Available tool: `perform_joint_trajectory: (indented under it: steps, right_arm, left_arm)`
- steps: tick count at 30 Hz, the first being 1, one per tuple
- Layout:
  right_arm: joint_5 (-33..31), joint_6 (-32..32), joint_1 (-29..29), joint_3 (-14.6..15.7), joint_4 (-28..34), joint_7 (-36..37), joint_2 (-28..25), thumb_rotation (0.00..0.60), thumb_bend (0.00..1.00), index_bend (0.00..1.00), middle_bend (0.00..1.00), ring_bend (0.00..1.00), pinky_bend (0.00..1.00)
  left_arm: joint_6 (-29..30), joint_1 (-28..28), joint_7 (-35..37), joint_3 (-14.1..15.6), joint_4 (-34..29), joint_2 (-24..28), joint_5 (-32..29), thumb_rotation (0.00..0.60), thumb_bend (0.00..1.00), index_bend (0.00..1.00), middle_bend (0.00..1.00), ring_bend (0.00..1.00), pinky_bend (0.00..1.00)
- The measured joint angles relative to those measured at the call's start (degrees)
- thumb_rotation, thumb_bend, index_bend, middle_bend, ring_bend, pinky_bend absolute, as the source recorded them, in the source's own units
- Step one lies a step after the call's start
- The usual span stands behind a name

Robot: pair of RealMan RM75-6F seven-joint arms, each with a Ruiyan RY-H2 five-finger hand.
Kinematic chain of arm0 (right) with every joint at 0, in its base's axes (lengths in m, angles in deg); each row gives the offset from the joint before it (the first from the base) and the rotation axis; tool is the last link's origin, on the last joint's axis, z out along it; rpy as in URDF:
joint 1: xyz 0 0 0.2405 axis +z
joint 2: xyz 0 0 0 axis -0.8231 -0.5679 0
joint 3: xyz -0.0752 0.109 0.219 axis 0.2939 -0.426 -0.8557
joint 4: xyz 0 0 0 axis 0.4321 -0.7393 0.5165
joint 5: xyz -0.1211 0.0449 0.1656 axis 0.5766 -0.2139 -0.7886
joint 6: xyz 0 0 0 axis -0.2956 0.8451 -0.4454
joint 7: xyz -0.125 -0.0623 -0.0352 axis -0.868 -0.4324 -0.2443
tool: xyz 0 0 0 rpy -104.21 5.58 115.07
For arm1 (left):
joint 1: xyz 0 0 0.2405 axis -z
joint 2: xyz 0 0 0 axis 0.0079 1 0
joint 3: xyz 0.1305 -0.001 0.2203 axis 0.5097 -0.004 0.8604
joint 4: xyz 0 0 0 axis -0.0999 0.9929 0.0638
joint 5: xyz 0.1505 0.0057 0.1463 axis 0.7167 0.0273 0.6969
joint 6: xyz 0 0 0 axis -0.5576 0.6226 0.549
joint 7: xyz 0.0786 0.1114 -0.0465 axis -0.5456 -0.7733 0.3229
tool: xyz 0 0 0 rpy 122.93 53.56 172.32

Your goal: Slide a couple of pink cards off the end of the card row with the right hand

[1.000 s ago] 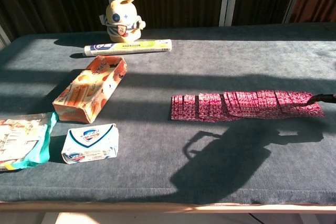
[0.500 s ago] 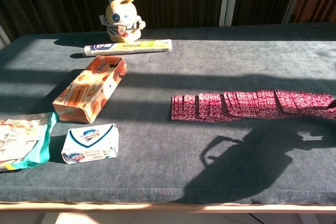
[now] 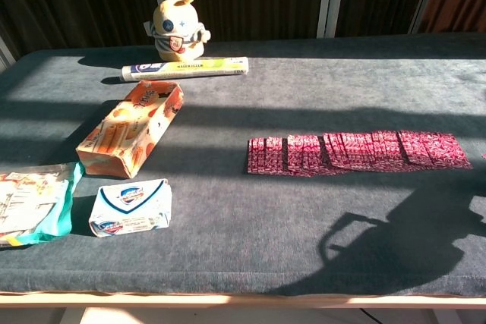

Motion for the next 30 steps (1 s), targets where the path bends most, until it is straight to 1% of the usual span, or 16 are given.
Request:
perform_joint_trajectory:
  steps: [5, 7, 9, 13, 18, 21, 30]
  right_arm:
    - [3.8, 5.2, -0.7, -1.0, 2.8, 3.1, -1.9, 0.6, 0.78, 0.21, 0.96, 0.96, 0.96]
    - [5.6, 6.6, -0.4, -2.2, 4.0, 4.3, -2.3, 0.6, 0.78, 0.21, 0.96, 0.96, 0.96]
    - [5.8, 6.4, 0.6, -3.5, 4.7, 4.1, -2.1, 0.6, 0.78, 0.2, 0.96, 0.96, 0.96]
    - [4.0, 4.3, 2.4, -4.8, 5.3, 1.3, -0.9, 0.6, 0.78, 0.2, 0.96, 0.96, 0.96]
    - [-0.1, 1.5, 4.3, -6.2, 5.4, -3.4, 1.4, 0.6, 0.78, 0.2, 0.96, 0.96, 0.96]
    - [-2.2, 0.1, 5.2, -6.7, 5.3, -4.8, 2.4, 0.6, 0.78, 0.2, 0.96, 0.96, 0.96]
    - [-5.5, -1.8, 6.9, -7.0, 4.7, -7.7, 4.2, 0.6, 0.78, 0.2, 0.96, 0.96, 0.96]
  left_arm:
    - [-0.6, 0.4, 0.0, -0.3, -0.3, 0.1, 0.0, 0.6, 0.43, 0.0, 0.06, 0.06, 0.11]
    - [-0.8, 0.5, 0.0, -0.4, -0.3, 0.1, -0.1, 0.6, 0.43, 0.0, 0.06, 0.06, 0.11]
    - [-0.9, 0.5, -0.2, -0.5, -0.3, 0.1, -0.2, 0.6, 0.43, 0.0, 0.06, 0.06, 0.11]
    - [-0.9, 0.4, -0.2, -0.5, -0.3, 0.1, -0.4, 0.6, 0.43, 0.0, 0.06, 0.06, 0.12]
    - [-0.8, 0.1, 0.1, -0.6, -0.1, 0.2, -0.8, 0.6, 0.43, 0.0, 0.06, 0.06, 0.11]
    - [-1.0, 0.1, 0.2, -0.7, 0.0, 0.3, -1.3, 0.6, 0.43, 0.0, 0.06, 0.06, 0.11]
    - [-1.5, 0.1, -0.3, -0.7, -0.3, 0.4, -1.5, 0.6, 0.43, 0.0, 0.06, 0.06, 0.12]
